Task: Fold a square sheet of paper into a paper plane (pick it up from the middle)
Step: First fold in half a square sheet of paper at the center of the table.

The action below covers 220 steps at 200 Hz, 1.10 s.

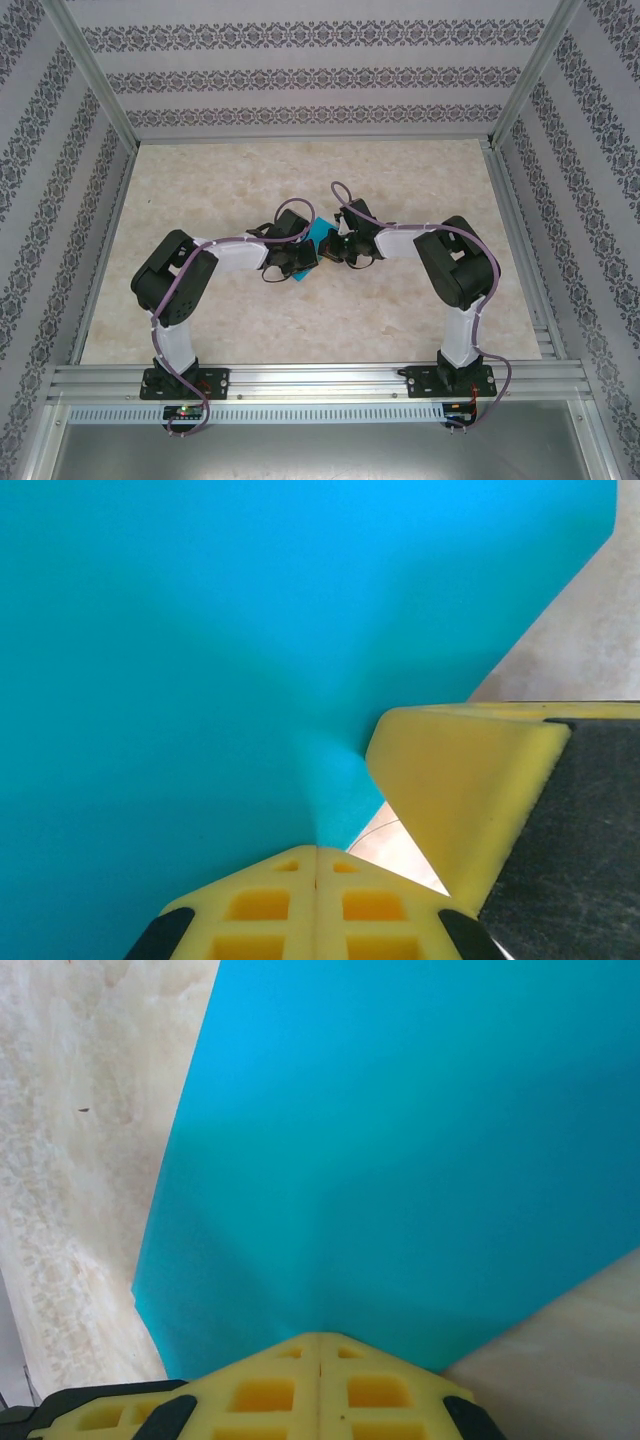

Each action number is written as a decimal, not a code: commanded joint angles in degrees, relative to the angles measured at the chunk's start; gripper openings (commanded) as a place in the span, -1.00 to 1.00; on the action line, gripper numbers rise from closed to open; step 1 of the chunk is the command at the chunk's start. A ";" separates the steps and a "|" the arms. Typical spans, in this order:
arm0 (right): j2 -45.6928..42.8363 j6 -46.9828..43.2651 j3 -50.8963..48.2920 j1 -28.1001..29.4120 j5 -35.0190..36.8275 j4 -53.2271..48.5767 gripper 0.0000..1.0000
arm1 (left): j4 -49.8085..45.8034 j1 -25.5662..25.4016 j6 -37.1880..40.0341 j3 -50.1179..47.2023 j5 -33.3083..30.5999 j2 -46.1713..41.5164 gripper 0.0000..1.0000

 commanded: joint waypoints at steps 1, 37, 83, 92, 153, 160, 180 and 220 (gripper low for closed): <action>1.68 -2.75 1.39 -1.14 0.44 -2.55 -1.00 | -4.35 -0.88 0.21 -2.67 -3.24 -1.02 -1.00; 2.96 -4.34 2.90 -2.36 1.51 -5.34 -1.00 | -4.36 -0.84 -0.40 -4.99 -3.31 -1.26 -1.00; 4.35 -4.99 4.91 -5.11 2.55 -7.00 -1.00 | -5.06 -0.84 -0.50 -5.80 -3.20 -1.17 -1.00; 4.62 -5.04 5.51 -5.80 2.98 -7.42 -1.00 | -5.08 -0.84 -0.51 -5.87 -3.17 -1.08 -1.00; 7.88 -6.22 10.12 -10.22 4.78 -9.90 -1.00 | -4.89 -0.86 -0.06 -5.81 -2.31 -0.61 -1.00; 8.07 -6.32 10.41 -10.66 5.00 -9.96 -0.99 | -4.86 -0.91 -0.06 -5.73 -2.26 -0.62 -1.00; 8.50 -6.39 10.95 -11.92 5.56 -9.53 -0.99 | -4.55 -0.89 0.10 -5.72 -1.97 -0.46 -1.00; 9.21 -6.32 11.55 -14.29 5.21 -7.86 -0.99 | -4.58 -0.84 0.33 -5.54 -1.71 -0.02 -1.00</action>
